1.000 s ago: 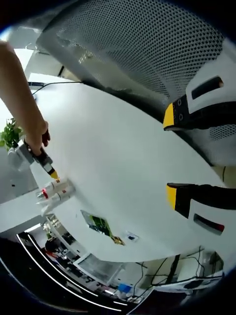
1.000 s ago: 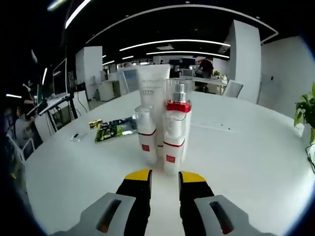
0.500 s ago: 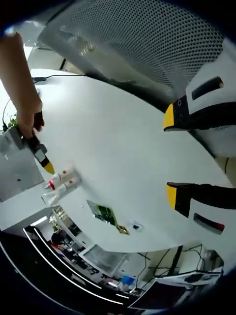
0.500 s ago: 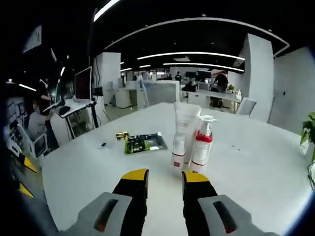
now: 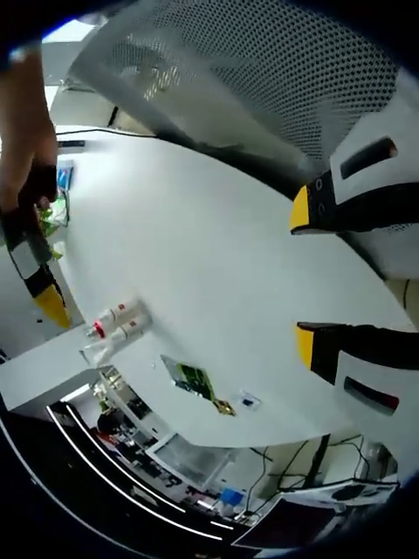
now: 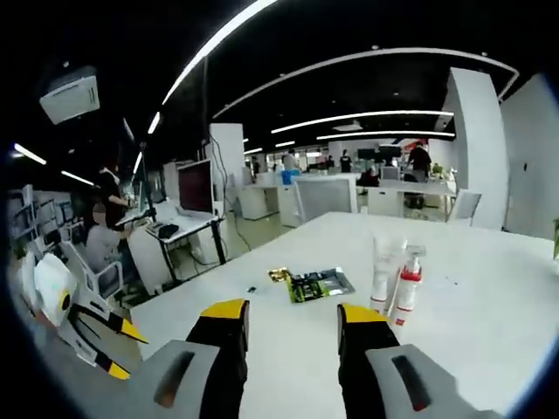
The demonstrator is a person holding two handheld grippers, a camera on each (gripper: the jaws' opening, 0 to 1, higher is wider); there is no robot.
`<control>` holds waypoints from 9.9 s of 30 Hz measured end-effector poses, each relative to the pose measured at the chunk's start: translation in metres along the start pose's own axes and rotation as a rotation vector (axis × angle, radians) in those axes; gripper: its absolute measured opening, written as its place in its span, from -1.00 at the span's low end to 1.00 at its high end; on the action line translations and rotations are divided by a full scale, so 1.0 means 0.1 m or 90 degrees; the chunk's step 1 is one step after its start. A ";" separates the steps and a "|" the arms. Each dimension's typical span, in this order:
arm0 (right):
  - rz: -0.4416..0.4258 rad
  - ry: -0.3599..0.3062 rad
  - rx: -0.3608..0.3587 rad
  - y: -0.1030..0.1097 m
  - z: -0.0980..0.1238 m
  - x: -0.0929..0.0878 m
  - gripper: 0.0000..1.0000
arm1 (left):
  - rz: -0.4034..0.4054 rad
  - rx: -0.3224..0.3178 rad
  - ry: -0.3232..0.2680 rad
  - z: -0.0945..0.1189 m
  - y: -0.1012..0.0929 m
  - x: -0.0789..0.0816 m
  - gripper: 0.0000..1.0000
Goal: Arrange the skincare products in the storage area until every visible bottle or jar stands upright without overlapping.
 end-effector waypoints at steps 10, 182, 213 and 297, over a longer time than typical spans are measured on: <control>0.022 -0.007 0.025 0.25 0.22 0.06 -0.13 | 0.007 -0.030 -0.039 0.06 -0.06 0.06 -0.25; 0.097 0.144 -0.068 0.54 0.71 -0.87 -0.08 | 0.073 -0.177 0.085 -2.98 2.83 1.77 0.72; 0.103 0.155 -0.061 0.56 0.69 -0.90 -0.04 | 0.013 -0.197 0.090 -2.94 2.80 1.83 -0.48; 0.131 0.071 -0.024 0.73 0.78 -0.71 -0.05 | 0.306 -0.278 -0.276 0.02 0.42 0.78 -0.94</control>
Point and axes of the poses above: the point that each gripper's makers call its tool centre point, and the gripper's own axes: z roughly backward along the fingers, y roughly to its left, x roughly out of its top, the point moved 7 cm from there along z, roughly backward along the fingers, and after that the axes turned 12 degrees about y, right-handed, at the moved point
